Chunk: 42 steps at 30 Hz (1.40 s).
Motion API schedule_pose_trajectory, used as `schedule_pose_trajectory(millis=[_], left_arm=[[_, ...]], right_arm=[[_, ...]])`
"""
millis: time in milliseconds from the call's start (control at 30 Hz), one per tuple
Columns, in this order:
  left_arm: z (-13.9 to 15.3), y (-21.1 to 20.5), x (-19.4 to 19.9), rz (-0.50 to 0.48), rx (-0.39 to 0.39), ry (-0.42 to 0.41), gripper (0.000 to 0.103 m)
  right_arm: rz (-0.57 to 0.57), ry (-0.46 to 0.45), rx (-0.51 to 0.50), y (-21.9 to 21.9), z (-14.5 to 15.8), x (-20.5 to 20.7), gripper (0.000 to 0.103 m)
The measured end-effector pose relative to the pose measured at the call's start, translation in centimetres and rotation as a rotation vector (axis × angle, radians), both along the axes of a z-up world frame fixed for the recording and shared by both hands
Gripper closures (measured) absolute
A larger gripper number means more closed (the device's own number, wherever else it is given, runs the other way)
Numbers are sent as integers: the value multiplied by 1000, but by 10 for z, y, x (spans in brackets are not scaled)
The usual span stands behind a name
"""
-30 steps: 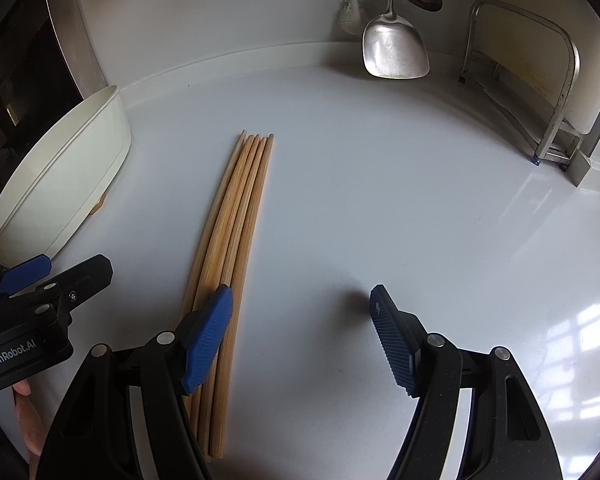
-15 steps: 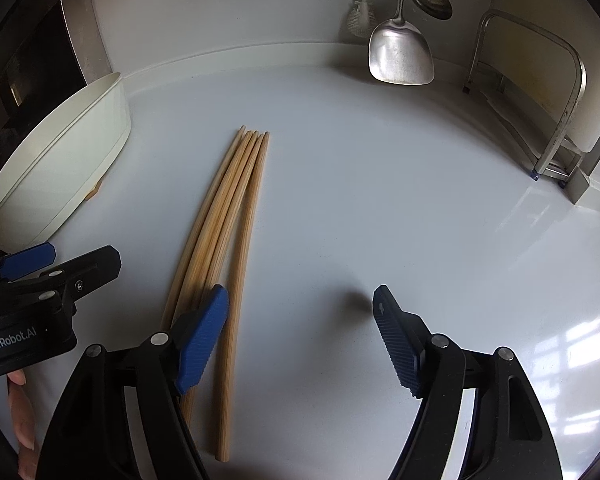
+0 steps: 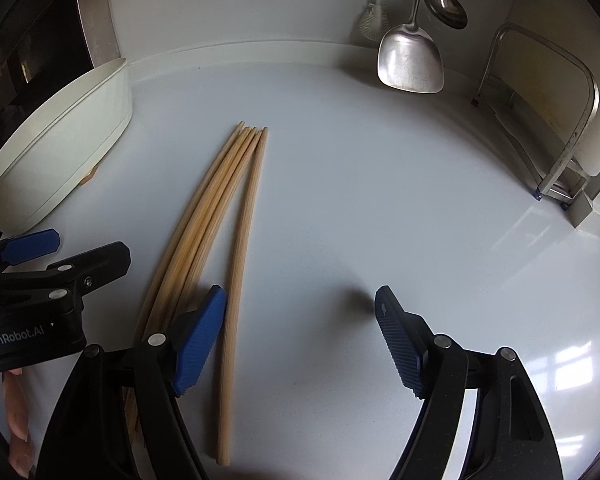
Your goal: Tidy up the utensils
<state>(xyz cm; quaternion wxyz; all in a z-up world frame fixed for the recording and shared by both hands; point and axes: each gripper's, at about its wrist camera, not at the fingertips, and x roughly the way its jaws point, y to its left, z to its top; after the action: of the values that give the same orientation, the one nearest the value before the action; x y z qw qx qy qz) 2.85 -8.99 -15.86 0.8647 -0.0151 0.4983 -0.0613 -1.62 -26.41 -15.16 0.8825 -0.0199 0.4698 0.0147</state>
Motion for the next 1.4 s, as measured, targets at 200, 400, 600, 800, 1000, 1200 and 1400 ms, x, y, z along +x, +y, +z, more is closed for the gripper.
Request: schedule_pose_trajectory(millis=[200, 400, 600, 800, 1000, 1200, 1400], left_arm=[[-3, -10, -2, -21, 5, 7, 7], [-5, -17, -2, -38, 17, 1, 7], [-9, -21, 2, -45, 25, 3, 6], [-9, -20, 2, -39, 32, -1, 5], [-9, -21, 4, -45, 31, 6, 5], [-10, -25, 5, -48, 42, 7, 6], [-13, -26, 5, -47, 94, 0, 5]], right_arm=[[-22, 7, 5, -17, 1, 0, 30], [-31, 3, 10, -21, 1, -2, 30], [-28, -6, 9, -25, 1, 1, 30], [-34, -9, -3, -27, 1, 3, 30], [-32, -8, -3, -27, 1, 5, 30], [-39, -8, -7, -33, 1, 7, 30], [-36, -10, -13, -33, 2, 7, 30]])
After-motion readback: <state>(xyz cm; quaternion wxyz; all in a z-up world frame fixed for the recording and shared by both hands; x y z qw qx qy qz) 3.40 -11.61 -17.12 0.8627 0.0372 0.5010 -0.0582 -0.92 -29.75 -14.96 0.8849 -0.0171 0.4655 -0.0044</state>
